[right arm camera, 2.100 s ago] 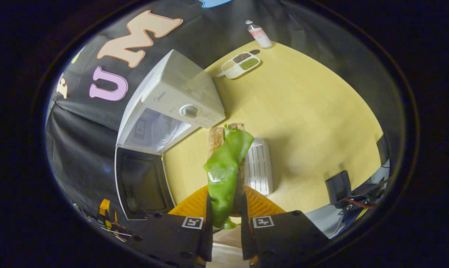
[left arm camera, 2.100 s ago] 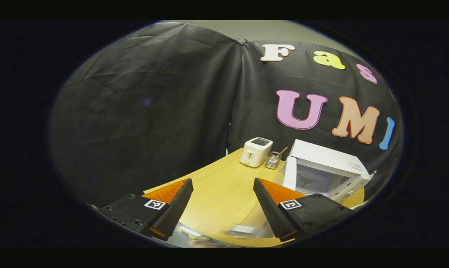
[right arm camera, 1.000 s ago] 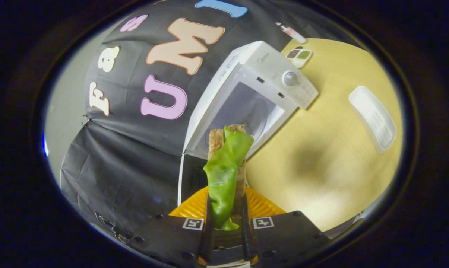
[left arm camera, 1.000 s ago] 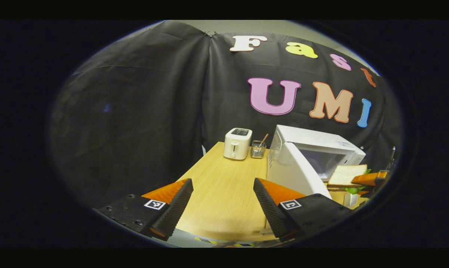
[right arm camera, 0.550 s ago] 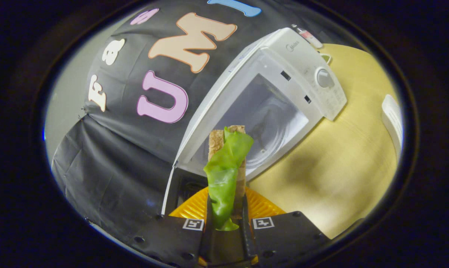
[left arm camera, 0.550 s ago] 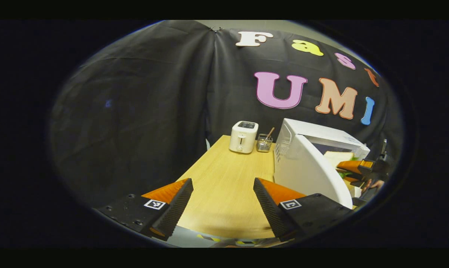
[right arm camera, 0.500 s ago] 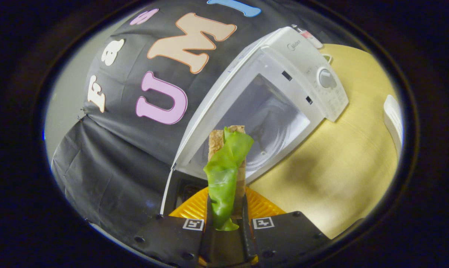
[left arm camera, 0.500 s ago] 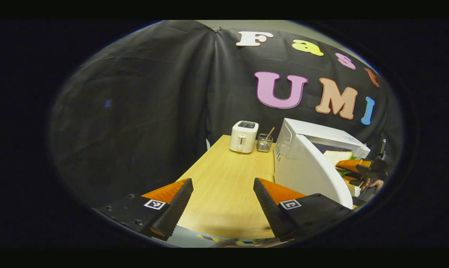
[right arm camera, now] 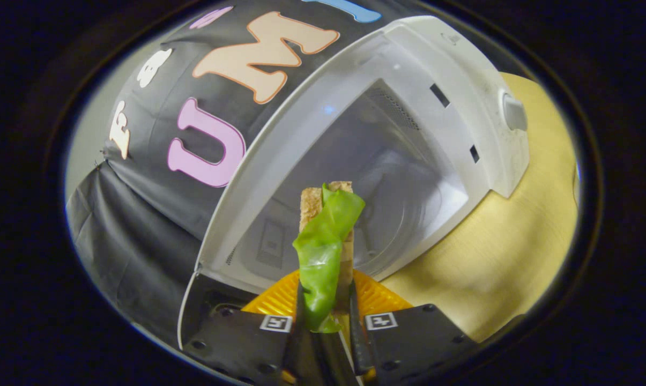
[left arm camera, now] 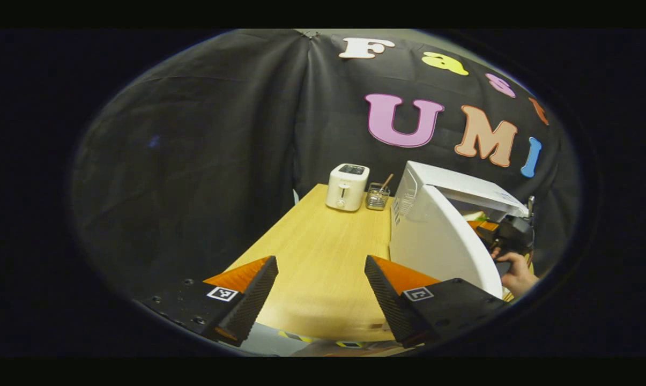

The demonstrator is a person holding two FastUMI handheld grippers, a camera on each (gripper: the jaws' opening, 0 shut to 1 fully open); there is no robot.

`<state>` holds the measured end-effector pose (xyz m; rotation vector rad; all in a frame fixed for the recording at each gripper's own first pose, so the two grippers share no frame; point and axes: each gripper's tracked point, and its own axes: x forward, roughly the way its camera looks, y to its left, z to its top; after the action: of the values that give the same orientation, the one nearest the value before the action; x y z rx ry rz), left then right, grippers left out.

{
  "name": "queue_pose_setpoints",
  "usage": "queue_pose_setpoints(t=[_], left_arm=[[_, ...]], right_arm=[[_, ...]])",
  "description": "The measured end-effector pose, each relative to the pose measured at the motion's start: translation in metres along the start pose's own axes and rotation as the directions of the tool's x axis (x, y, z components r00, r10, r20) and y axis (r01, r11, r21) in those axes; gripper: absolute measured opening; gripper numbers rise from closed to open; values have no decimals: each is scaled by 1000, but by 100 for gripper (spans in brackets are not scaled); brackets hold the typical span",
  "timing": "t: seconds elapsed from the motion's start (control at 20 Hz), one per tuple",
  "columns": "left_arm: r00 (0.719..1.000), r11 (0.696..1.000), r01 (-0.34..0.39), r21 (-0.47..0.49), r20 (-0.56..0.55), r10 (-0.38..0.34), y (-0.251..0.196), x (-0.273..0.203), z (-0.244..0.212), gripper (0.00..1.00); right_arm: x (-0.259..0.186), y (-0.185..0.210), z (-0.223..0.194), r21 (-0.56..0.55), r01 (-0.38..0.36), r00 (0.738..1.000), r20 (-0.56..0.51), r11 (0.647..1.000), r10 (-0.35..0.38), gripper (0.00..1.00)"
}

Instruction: Open the microwave oven with the left hand, put the food in, and close the microwave oven.

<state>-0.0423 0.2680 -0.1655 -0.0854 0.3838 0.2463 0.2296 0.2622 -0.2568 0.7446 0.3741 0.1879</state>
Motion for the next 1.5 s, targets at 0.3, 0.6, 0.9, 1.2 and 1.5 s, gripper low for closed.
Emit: queue_pose_setpoints(t=[0.3, 0.6, 0.9, 1.2, 1.5], left_arm=[[997, 998, -58, -30, -56, 56, 10, -4, -15, 96], [996, 996, -78, -32, -54, 76, 13, -8, -16, 93], [997, 999, -46, -8, -57, 46, 2, -9, -17, 96], [999, 1000, 10, 19, -50, -9, -11, -9, -16, 91], [995, 995, 85, 54, -52, -82, -28, -8, -18, 72]], right_arm=[[31, -9, 7, -46, 32, 998, 58, 998, -30, 38], [43, -29, 16, -121, 110, 989, 112, 987, -96, 40], [36, -52, 30, -174, 212, 970, 160, 962, -185, 62], [-4, -39, 71, -193, 225, 948, 269, 955, -169, 90], [-67, -34, 77, -291, 250, 942, 294, 923, -162, 98]])
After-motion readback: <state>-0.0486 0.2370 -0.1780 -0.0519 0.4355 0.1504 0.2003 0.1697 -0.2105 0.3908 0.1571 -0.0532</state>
